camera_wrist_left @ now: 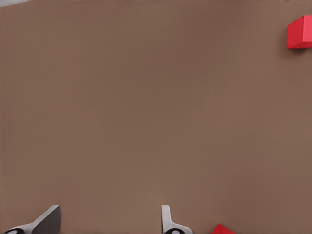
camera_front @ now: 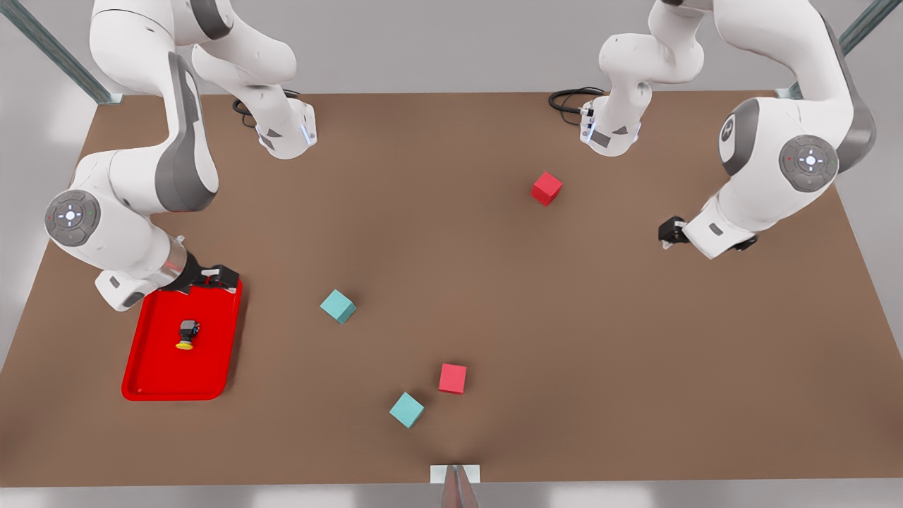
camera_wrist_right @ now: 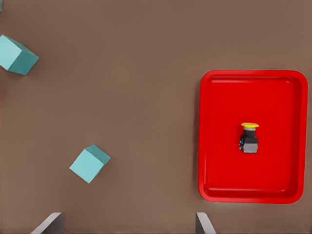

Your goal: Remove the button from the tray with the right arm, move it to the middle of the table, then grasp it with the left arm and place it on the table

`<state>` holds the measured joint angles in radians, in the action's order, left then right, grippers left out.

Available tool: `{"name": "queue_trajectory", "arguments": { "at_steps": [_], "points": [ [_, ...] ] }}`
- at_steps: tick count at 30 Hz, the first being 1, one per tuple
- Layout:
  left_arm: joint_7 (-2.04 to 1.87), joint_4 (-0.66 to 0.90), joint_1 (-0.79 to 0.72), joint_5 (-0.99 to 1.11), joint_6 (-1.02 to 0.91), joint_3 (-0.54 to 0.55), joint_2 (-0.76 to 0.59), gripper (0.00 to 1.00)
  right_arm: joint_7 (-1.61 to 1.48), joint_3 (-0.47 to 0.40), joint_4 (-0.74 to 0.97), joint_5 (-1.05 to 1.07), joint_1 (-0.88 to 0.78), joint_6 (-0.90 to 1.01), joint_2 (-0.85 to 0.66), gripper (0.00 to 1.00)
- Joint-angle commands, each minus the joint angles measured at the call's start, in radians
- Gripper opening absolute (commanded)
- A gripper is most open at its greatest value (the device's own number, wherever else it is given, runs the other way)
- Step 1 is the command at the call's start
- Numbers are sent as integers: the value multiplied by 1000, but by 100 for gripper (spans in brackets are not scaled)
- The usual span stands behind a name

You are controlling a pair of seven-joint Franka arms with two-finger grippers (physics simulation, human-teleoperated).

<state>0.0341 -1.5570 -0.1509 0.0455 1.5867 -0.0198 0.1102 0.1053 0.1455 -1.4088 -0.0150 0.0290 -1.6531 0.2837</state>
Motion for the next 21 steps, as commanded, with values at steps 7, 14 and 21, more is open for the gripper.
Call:
{"name": "queue_trajectory", "arguments": {
  "at_steps": [7,14,21],
  "points": [
    [3,0,2,4,50,0,2,100,63,2,-10,-25,138,4,199,100],
    [3,0,2,5,45,0,8,100,17,0,-274,-172,273,-416,259,100],
    [6,0,1,5,44,0,9,100,-269,5,-341,-296,353,-840,330,100]
  ]
}}
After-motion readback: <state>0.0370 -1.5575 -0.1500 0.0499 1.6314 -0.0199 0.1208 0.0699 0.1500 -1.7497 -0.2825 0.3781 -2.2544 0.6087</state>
